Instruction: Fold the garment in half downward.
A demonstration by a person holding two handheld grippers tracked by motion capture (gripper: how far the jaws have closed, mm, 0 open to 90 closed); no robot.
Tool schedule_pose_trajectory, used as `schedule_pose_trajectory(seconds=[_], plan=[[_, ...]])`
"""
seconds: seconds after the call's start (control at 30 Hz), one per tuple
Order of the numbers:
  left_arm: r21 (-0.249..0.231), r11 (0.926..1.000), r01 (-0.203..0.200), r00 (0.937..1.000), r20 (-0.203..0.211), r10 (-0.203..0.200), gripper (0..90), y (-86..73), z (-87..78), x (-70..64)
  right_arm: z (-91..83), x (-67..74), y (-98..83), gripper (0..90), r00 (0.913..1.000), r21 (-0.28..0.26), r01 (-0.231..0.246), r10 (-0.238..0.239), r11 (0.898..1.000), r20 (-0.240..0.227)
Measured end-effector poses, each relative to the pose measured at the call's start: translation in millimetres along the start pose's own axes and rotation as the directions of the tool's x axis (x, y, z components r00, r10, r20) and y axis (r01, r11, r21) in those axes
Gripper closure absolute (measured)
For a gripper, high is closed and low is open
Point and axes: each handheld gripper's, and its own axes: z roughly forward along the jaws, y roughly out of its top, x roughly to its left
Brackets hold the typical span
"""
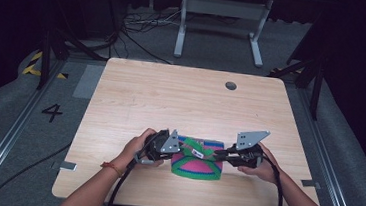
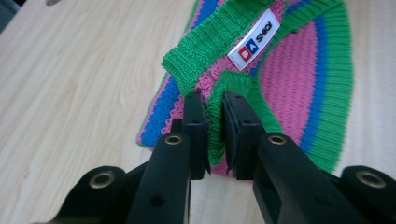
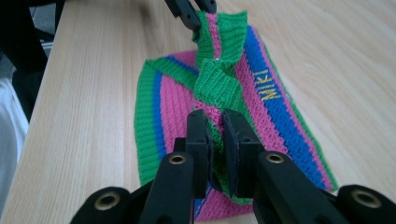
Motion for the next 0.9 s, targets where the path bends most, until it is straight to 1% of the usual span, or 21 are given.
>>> schedule_pose_trajectory(seconds=[0.03,0.13,0.17,0.2,0.27,0.37,0.47,0.63,0.7,0.73,0.77,0.8,0.83,0.9], plan=[[0.005,1.0000,-0.003,1.0000,0.006,0.003,79.1,-0.4,0.0,-2.1,0.9,1.4,-1.7,81.3,1.0000,0.006,0.006,-0.006,1.000,0.002],[0.022,0.9997,-0.011,0.9996,0.026,0.010,78.4,-2.3,0.9,-8.5,1.9,5.5,-6.1,81.3,1.0000,0.015,-0.003,0.004,1.000,-0.005],[0.026,0.9996,-0.011,0.9995,0.030,0.010,78.0,-2.9,1.0,-10.1,2.1,6.7,-7.9,81.2,1.0000,0.022,0.001,-0.001,1.000,-0.005],[0.029,0.9994,-0.017,0.9993,0.032,0.016,78.0,-3.9,1.0,-11.7,2.3,7.6,-9.0,81.2,1.0000,0.024,-0.002,0.002,1.000,-0.008],[0.037,0.9992,-0.017,0.9991,0.038,0.015,77.7,-6.1,0.9,-13.9,2.3,9.7,-11.8,80.5,1.0000,0.030,-0.004,0.004,1.000,-0.005],[0.041,0.9992,0.000,0.9992,0.039,-0.002,77.4,-10.0,0.1,-16.3,2.6,13.1,-14.9,79.3,1.0000,0.044,-0.003,0.003,0.999,-0.003],[0.049,0.9988,0.003,0.9990,0.045,-0.006,76.8,-13.4,-0.6,-19.0,2.6,16.2,-18.0,78.6,1.0000,0.055,-0.001,0.001,0.998,-0.006],[0.060,0.9981,0.013,0.9988,0.045,-0.016,71.6,-16.2,-8.7,-23.4,-0.6,21.7,-21.3,77.4,1.0000,0.063,0.001,-0.001,0.998,-0.002],[0.048,0.9984,0.028,0.9990,0.034,-0.030,68.2,-17.4,-14.7,-23.8,-3.6,24.1,-21.4,76.5,1.0000,0.060,-0.002,0.001,0.998,0.006],[0.047,0.9979,0.044,0.9987,0.022,-0.045,65.9,-17.7,-17.4,-23.6,-6.1,25.3,-20.9,76.5,1.0000,0.054,-0.003,0.003,0.999,0.006],[0.043,0.9980,0.046,0.9987,0.017,-0.047,63.9,-17.7,-19.1,-22.7,-8.0,26.3,-20.3,75.8,1.0000,0.044,-0.001,0.001,0.999,0.003],[0.031,0.9978,0.059,0.9981,0.013,-0.060,63.2,-17.8,-21.0,-22.1,-9.7,27.3,-19.7,75.5,1.0000,0.037,0.002,-0.002,0.999,0.002],[0.017,0.9969,0.076,0.9970,0.011,-0.077,62.5,-17.5,-22.5,-21.3,-11.6,28.7,-18.6,75.4,1.0000,0.032,0.004,-0.004,0.999,0.006],[-0.001,0.9955,0.095,0.9954,0.014,-0.095,59.4,-15.1,-21.7,-21.5,-13.9,30.6,-16.0,74.3,0.9995,0.031,0.007,-0.008,0.999,0.031]])
